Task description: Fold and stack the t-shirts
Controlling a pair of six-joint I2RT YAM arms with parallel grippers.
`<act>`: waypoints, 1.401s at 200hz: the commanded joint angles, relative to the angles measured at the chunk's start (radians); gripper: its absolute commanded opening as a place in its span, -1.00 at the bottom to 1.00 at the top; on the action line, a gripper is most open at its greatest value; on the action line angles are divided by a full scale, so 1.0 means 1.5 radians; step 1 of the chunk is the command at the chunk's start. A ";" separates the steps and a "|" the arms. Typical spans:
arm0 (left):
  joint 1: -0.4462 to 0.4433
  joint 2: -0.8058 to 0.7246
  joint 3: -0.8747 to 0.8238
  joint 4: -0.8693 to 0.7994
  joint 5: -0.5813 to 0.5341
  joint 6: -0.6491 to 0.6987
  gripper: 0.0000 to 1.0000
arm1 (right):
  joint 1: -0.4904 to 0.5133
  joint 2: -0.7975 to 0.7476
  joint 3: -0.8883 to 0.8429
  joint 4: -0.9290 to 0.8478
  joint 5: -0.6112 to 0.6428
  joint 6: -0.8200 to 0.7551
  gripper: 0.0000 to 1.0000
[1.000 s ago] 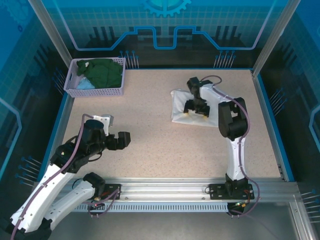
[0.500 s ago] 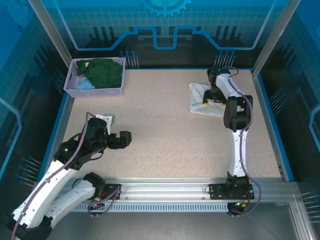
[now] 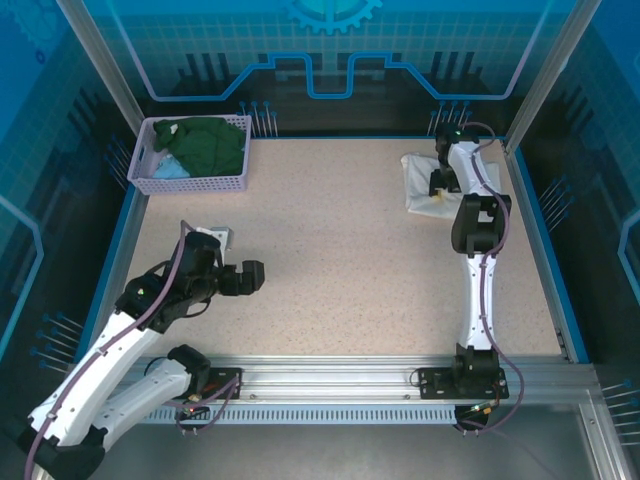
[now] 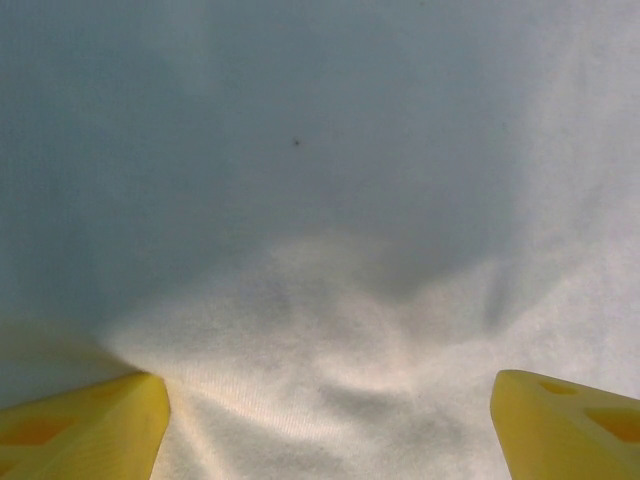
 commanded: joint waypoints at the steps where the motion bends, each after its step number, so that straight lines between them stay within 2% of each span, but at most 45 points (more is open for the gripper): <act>1: -0.003 -0.001 0.003 -0.010 -0.016 0.007 0.98 | -0.034 0.057 0.029 0.002 0.017 -0.030 0.71; 29: -0.003 0.000 0.004 -0.011 -0.021 0.005 0.98 | -0.035 0.072 0.065 0.008 -0.002 -0.052 0.70; 61: -0.003 0.008 0.007 -0.015 -0.023 0.004 0.97 | -0.034 0.081 0.094 0.018 0.030 -0.064 0.71; 94: -0.003 0.012 0.008 -0.015 -0.022 0.004 0.98 | -0.021 0.025 0.067 0.040 0.018 -0.047 0.73; 118: -0.003 0.010 0.007 -0.015 -0.020 0.004 0.98 | -0.013 -0.102 -0.040 0.093 -0.028 -0.011 0.73; 145: -0.004 -0.002 0.005 -0.012 -0.020 0.004 0.98 | -0.022 -0.280 -0.259 0.194 -0.068 0.037 0.71; 173: -0.010 -0.010 0.004 -0.011 -0.019 0.004 0.98 | -0.061 -0.347 -0.390 0.222 -0.085 0.069 0.56; 194: -0.014 -0.014 0.004 -0.011 -0.020 0.004 0.98 | -0.095 -0.339 -0.431 0.222 -0.122 0.095 0.39; 224: -0.015 -0.022 0.004 -0.012 -0.024 0.004 0.98 | -0.119 -0.309 -0.456 0.226 -0.135 0.105 0.31; 280: -0.016 -0.023 0.003 -0.011 -0.029 0.005 0.98 | -0.134 -0.195 -0.359 0.181 -0.124 0.076 0.24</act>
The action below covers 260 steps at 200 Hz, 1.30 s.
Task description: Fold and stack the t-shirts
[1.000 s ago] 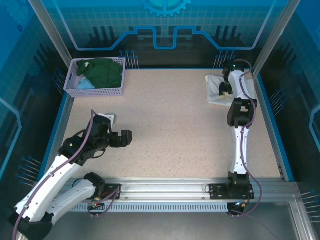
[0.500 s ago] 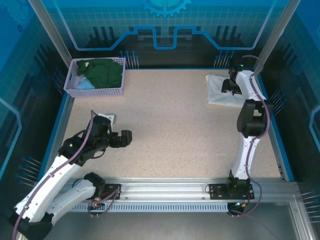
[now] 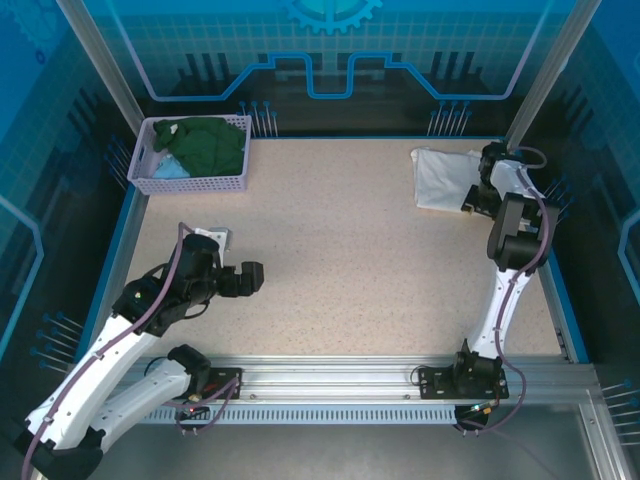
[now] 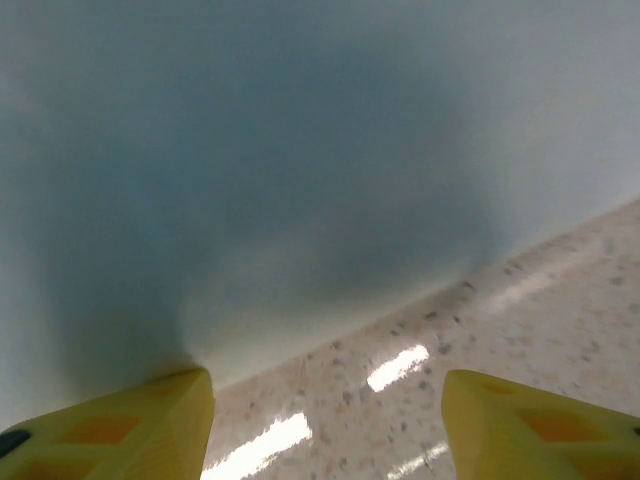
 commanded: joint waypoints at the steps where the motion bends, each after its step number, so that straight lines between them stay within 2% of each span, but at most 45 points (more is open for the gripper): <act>1: -0.003 -0.005 0.003 -0.008 -0.015 0.005 0.97 | -0.002 0.037 0.067 -0.029 -0.003 -0.013 0.24; 73: -0.003 0.000 0.005 -0.009 -0.020 0.005 0.97 | 0.012 0.130 0.176 -0.077 0.011 -0.024 0.26; 113: -0.003 -0.008 0.006 -0.013 -0.033 0.002 0.98 | 0.023 0.044 0.100 -0.024 0.023 -0.030 0.44; 137: -0.002 -0.013 0.007 -0.015 -0.046 -0.003 0.98 | 0.044 -0.047 0.090 -0.019 0.031 -0.023 0.57; 165: -0.003 -0.034 0.014 -0.036 -0.113 -0.027 0.98 | 0.092 -0.168 0.064 -0.019 0.083 -0.021 0.68; 198: -0.003 -0.078 0.006 -0.012 -0.207 -0.059 0.98 | 0.163 -0.385 -0.097 0.088 0.123 -0.036 0.79; 208: -0.002 -0.083 0.001 0.012 -0.229 -0.060 0.98 | 0.185 -0.465 -0.178 0.156 0.095 -0.045 0.83; 211: -0.002 -0.083 0.000 0.021 -0.235 -0.058 0.98 | 0.189 -0.487 -0.204 0.179 0.083 -0.049 0.95; 214: -0.002 -0.083 0.000 0.031 -0.239 -0.054 0.98 | 0.196 -0.513 -0.227 0.201 0.070 -0.054 0.99; 245: 0.008 -0.060 0.003 0.173 -0.328 -0.010 0.98 | 0.241 -0.730 -0.494 0.434 -0.052 -0.072 1.00; 260: 0.032 -0.028 0.009 0.262 -0.326 0.012 0.98 | 0.248 -0.799 -0.609 0.527 -0.065 -0.068 1.00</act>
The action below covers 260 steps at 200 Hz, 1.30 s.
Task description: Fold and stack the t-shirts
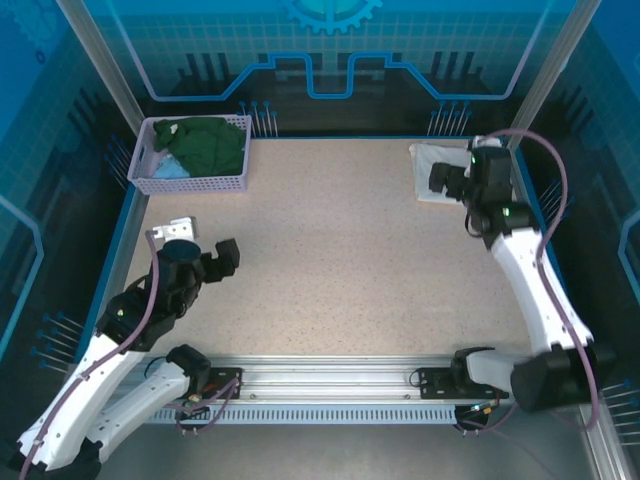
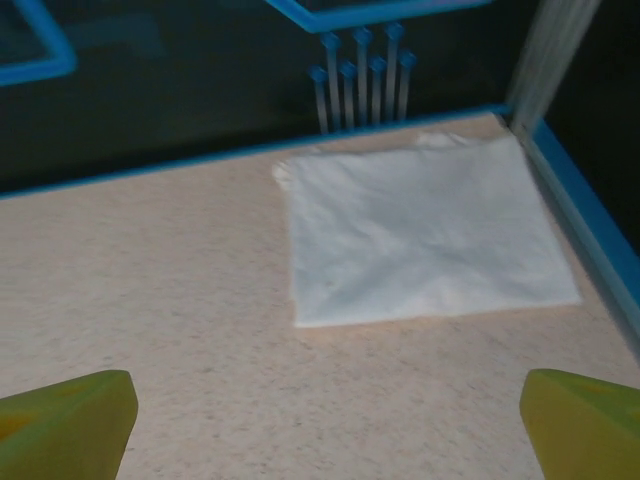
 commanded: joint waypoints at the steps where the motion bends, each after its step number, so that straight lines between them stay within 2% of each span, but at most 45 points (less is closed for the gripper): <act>1: 0.029 0.039 0.009 0.171 -0.063 0.043 0.98 | 0.015 -0.063 -0.151 0.201 -0.070 -0.012 1.00; 18: 0.071 0.081 -0.008 0.273 -0.043 0.059 0.98 | 0.015 -0.088 -0.233 0.252 -0.054 -0.024 1.00; 35: 0.154 0.123 -0.047 0.356 -0.014 0.038 0.98 | 0.009 -0.074 -0.295 0.319 -0.052 -0.070 1.00; 50: 0.225 0.161 -0.098 0.443 0.029 0.032 0.98 | -0.001 -0.029 -0.330 0.404 -0.103 -0.101 0.99; 63: 0.271 0.214 -0.131 0.498 0.040 0.035 0.98 | 0.007 0.024 -0.347 0.468 -0.087 -0.129 1.00; 85: 0.344 0.323 -0.175 0.551 0.068 0.028 0.98 | 0.004 0.108 -0.317 0.456 -0.082 -0.166 1.00; 102: 0.364 0.361 -0.254 0.663 0.065 0.040 0.98 | -0.011 0.167 -0.273 0.381 -0.136 -0.167 1.00; 115: 0.364 0.380 -0.288 0.730 0.084 0.073 0.97 | -0.022 0.195 -0.269 0.372 -0.165 -0.187 1.00; 127: 0.365 0.415 -0.277 0.749 0.113 0.120 0.97 | -0.051 0.216 -0.282 0.401 -0.198 -0.185 1.00; 141: 0.374 0.463 -0.269 0.776 0.157 0.143 0.97 | -0.097 0.227 -0.309 0.465 -0.321 -0.168 1.00; 151: 0.379 0.488 -0.270 0.801 0.177 0.145 0.97 | -0.105 0.228 -0.319 0.496 -0.365 -0.171 0.99; 167: 0.381 0.497 -0.275 0.840 0.211 0.155 0.97 | -0.072 0.227 -0.322 0.500 -0.321 -0.202 1.00; 181: 0.383 0.501 -0.282 0.867 0.224 0.170 0.98 | -0.020 0.224 -0.331 0.520 -0.231 -0.245 1.00; 192: 0.390 0.512 -0.302 0.938 0.250 0.166 0.98 | 0.006 0.227 -0.357 0.576 -0.185 -0.269 0.99; 199: 0.401 0.531 -0.315 0.987 0.280 0.166 0.97 | 0.000 0.222 -0.356 0.570 -0.190 -0.264 0.99; 209: 0.403 0.528 -0.296 0.937 0.291 0.164 0.98 | -0.008 0.215 -0.378 0.602 -0.189 -0.251 0.99; 234: 0.406 0.528 -0.327 1.007 0.335 0.179 0.98 | -0.014 0.189 -0.439 0.688 -0.194 -0.245 0.99; 260: 0.379 0.525 -0.381 1.108 0.309 0.206 0.98 | -0.014 0.175 -0.534 0.848 -0.168 -0.231 1.00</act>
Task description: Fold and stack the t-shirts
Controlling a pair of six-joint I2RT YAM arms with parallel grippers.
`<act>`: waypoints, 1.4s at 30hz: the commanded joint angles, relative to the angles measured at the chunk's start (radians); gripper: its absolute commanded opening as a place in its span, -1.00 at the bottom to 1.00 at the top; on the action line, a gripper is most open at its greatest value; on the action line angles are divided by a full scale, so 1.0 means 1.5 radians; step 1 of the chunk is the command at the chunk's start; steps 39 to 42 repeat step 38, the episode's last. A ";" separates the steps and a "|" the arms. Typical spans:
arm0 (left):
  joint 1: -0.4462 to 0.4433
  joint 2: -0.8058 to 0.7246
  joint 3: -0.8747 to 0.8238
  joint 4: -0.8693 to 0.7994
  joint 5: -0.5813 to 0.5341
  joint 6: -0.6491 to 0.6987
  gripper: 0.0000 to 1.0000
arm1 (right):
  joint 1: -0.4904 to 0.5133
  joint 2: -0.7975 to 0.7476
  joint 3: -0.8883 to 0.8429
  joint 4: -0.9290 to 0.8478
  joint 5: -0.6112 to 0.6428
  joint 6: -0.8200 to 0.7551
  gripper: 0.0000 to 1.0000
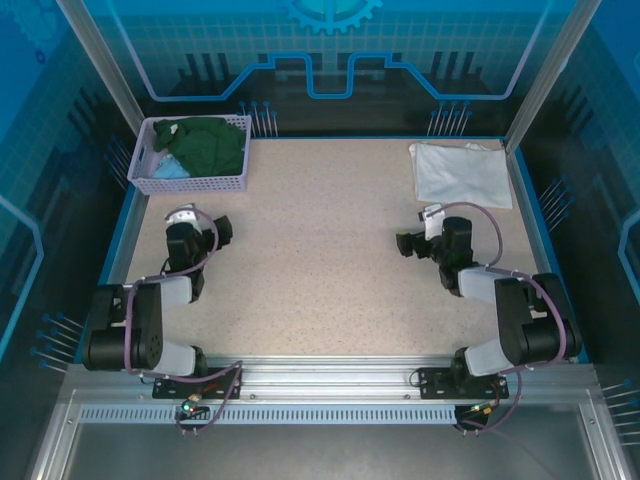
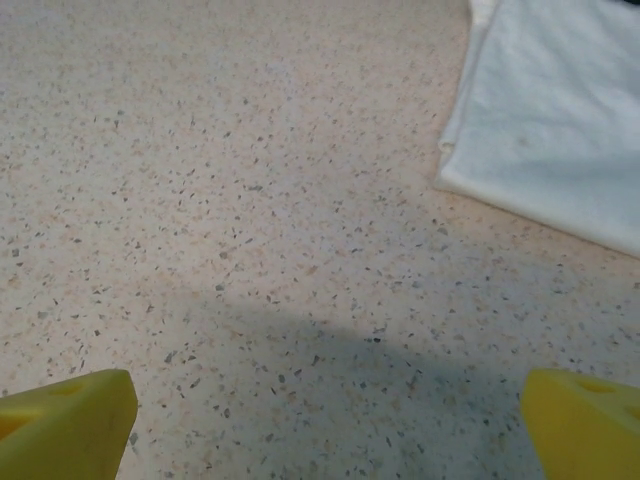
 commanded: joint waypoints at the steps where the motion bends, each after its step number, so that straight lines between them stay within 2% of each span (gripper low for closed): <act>1: -0.018 -0.002 -0.048 0.132 0.017 0.041 0.98 | -0.002 -0.021 -0.069 0.183 0.032 0.002 1.00; 4: -0.030 0.008 -0.056 0.151 0.011 0.052 0.97 | 0.016 -0.011 -0.115 0.273 0.050 -0.015 1.00; 8: -0.031 0.074 -0.047 0.197 0.072 0.079 0.98 | 0.044 0.027 -0.130 0.345 0.100 -0.033 0.99; 10: -0.042 0.076 -0.005 0.115 0.057 0.086 0.98 | 0.035 0.020 -0.090 0.261 0.099 -0.020 1.00; 12: -0.069 0.080 0.011 0.098 0.015 0.109 0.98 | 0.020 0.031 -0.035 0.176 0.127 0.014 1.00; 14: -0.069 0.080 0.011 0.098 0.016 0.109 0.98 | -0.030 0.033 -0.002 0.107 0.042 0.043 1.00; 17: -0.070 0.080 0.011 0.099 0.015 0.110 0.98 | -0.014 0.035 -0.005 0.117 0.072 0.034 1.00; 42: -0.077 0.080 0.015 0.092 0.025 0.121 0.98 | -0.024 0.035 -0.001 0.109 0.050 0.037 1.00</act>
